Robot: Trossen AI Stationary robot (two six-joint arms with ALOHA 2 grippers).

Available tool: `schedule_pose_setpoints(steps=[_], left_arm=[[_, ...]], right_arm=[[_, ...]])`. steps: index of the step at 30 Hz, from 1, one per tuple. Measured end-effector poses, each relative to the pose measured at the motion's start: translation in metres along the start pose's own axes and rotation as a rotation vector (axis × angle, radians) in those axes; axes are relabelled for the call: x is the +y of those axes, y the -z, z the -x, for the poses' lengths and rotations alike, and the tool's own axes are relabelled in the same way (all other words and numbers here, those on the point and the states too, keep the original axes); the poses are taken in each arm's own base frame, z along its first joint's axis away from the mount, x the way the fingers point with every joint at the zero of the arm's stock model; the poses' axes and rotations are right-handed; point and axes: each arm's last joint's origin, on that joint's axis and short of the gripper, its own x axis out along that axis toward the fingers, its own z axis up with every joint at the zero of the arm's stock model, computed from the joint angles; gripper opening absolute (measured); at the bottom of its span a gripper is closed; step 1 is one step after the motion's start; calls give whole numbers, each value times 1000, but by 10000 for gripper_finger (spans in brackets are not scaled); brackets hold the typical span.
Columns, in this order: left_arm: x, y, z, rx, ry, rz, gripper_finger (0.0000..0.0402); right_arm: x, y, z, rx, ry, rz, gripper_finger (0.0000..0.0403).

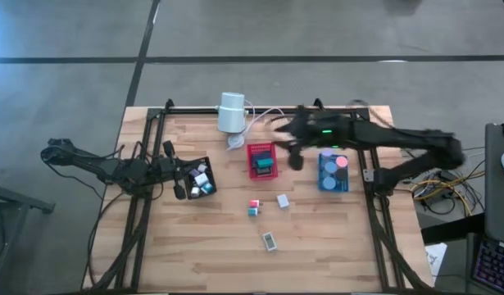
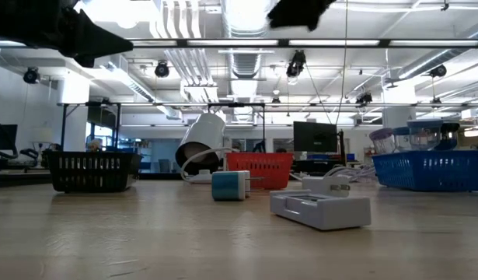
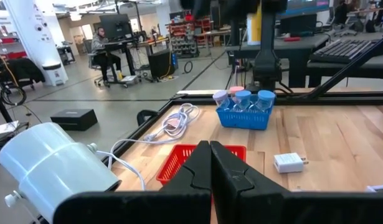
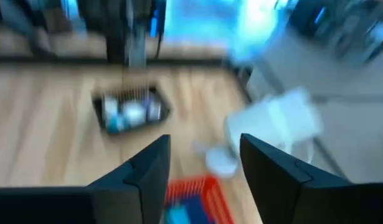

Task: Pick & Place Office items
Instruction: Put the blue charger adapter into the black basket

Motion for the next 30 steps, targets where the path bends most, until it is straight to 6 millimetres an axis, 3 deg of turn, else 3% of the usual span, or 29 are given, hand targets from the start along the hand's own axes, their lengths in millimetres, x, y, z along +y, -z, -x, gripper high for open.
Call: schedule_pose_setpoints(steps=[5,10,16,21,30], left_arm=[[0,1,0,9,5,4,0],[0,1,0,9,8,8,0],[0,1,0,10,8,8,0],[0,1,0,10,0,7,0],[1,1,0,13,-33,-15,0]], right_arm=[[-1,23,60,-288,-54,-130,154],[4,69,94,-486,-215,-116,96],[8,121,105,-616,-253,-107,15],[8,151,109,-694,-220,-70,12],[10,185,110,-714,-267,-86,12]])
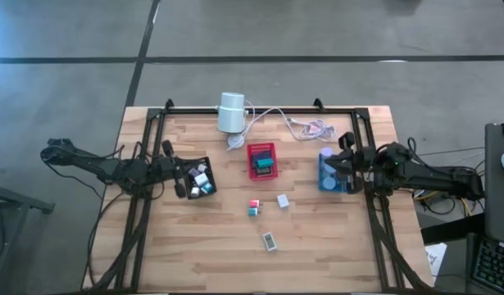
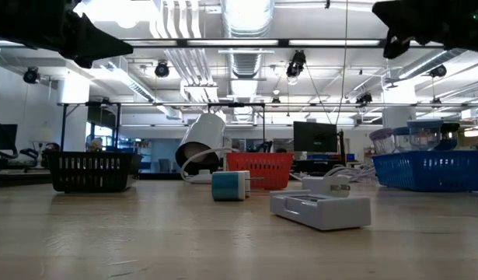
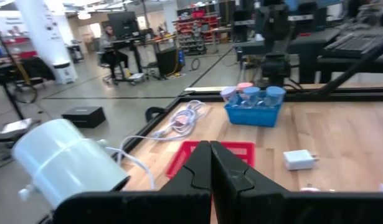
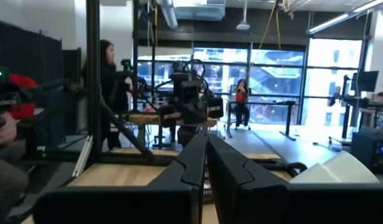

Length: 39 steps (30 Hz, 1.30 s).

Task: Pick & Place Office items
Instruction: Put the blue charger adapter into the black basket

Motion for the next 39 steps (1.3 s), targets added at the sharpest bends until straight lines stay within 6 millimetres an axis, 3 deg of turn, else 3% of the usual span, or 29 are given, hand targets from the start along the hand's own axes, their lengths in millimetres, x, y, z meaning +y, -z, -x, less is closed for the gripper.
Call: schedule_pose_setpoints(steps=[13,39], left_arm=[[2,0,0,6,-60,-10,0],[1,1,0,11,-60,-59,0]], right_arm=[[1,36,19,-31,45,8,13],[0,37,20,-29,83,-18,13]])
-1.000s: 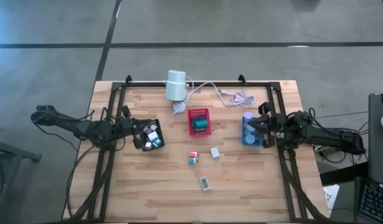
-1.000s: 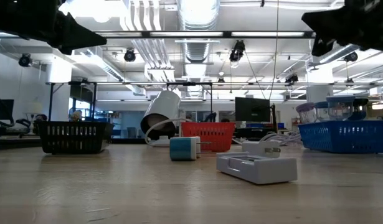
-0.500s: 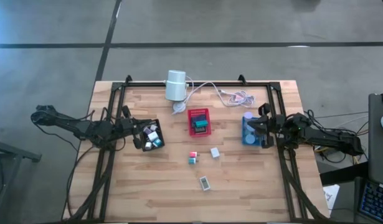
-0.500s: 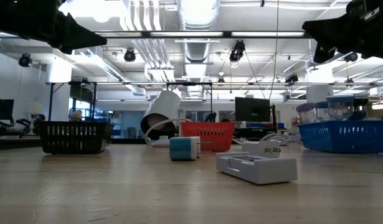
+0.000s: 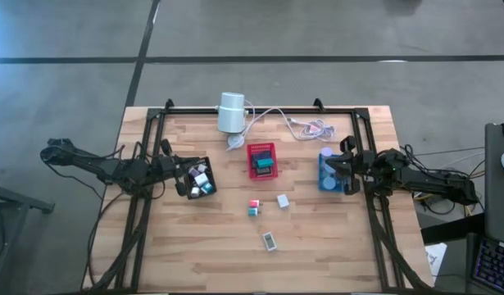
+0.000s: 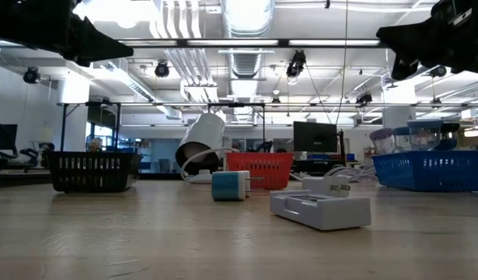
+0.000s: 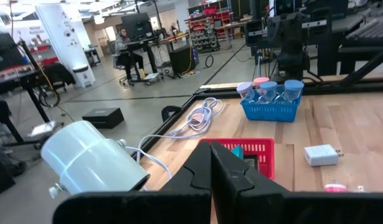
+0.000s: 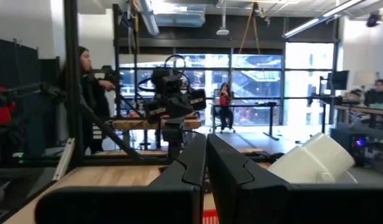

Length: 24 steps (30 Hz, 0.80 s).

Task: Pick & Place Office items
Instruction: Put the blue charger adapter into the black basket

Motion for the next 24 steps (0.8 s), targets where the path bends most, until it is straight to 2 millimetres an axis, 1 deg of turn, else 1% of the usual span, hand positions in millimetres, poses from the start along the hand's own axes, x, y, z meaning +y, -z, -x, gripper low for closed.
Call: schedule_pose_setpoints(steps=[5,12,16,24], left_arm=[[0,0,0,0,0,27,0],[0,0,0,-2,6,-2,0],[-2,-5,0,-54,77,87,0],[-2,-8,0,-82,100,102,0]], right_arm=[[-1,0,0,-2,17,0,13],[-1,0,0,-2,18,2,13],[-1,0,0,-2,18,4,13],[-1,4,-3,40,21,14,13]])
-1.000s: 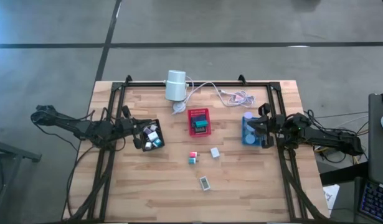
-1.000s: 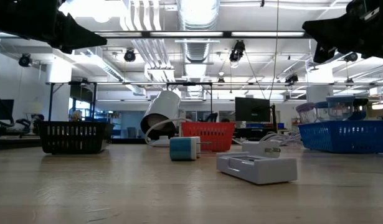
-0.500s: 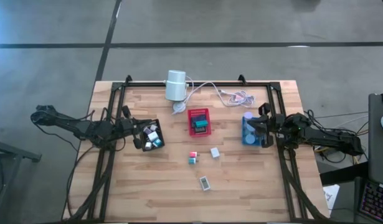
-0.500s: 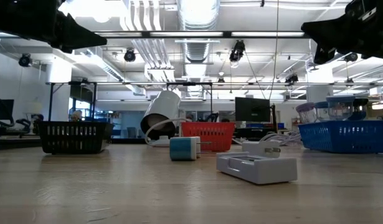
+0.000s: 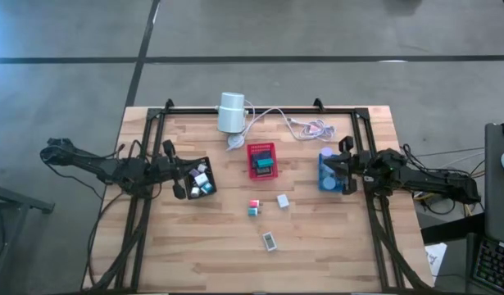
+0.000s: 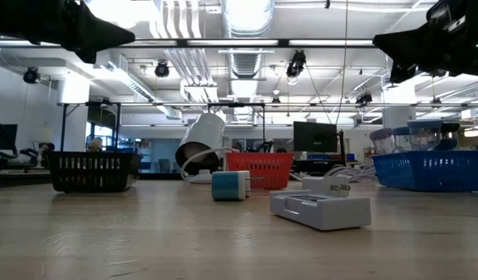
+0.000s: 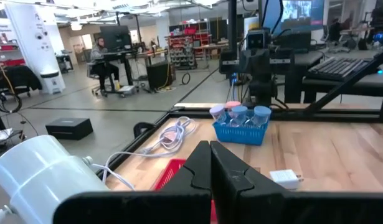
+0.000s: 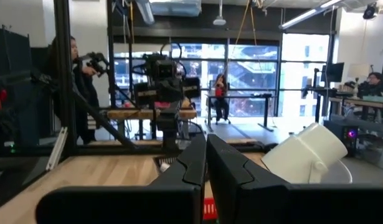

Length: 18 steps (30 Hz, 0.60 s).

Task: Pick & Place Office items
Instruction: Put the blue charger adapter into the black basket

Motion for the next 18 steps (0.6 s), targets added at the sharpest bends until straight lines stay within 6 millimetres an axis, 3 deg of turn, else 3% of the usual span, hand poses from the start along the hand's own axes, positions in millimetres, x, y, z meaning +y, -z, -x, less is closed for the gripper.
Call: schedule_pose_setpoints(steps=[18], left_arm=[[-3,2,-4,14,1,-16,0]], right_arm=[[-3,8,-5,72,74,-6,13]])
